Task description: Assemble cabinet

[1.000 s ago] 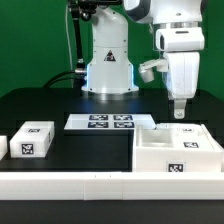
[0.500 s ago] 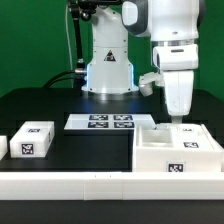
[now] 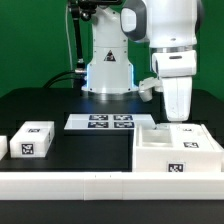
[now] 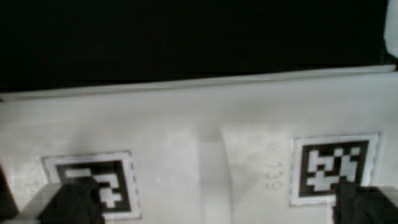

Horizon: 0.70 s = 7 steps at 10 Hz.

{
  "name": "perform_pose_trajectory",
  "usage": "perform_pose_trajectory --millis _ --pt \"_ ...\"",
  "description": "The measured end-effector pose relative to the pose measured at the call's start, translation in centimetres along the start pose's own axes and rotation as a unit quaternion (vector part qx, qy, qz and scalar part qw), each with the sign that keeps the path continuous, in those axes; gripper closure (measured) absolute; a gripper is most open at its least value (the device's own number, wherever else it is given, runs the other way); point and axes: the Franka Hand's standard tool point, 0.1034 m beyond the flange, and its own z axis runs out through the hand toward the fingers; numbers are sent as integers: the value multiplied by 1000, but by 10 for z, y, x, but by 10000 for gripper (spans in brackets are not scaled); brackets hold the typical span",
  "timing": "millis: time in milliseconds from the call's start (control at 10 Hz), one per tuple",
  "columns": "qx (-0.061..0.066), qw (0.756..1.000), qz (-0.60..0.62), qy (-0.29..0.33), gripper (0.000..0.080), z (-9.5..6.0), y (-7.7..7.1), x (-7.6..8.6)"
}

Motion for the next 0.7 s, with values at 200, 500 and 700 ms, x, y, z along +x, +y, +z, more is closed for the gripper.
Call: perform_pose_trajectory --millis 200,500,700 --pt "0 1000 0 0 324 0 0 0" --pt "1 1000 0 0 664 0 0 0" --pt "1 1000 0 0 738 0 0 0"
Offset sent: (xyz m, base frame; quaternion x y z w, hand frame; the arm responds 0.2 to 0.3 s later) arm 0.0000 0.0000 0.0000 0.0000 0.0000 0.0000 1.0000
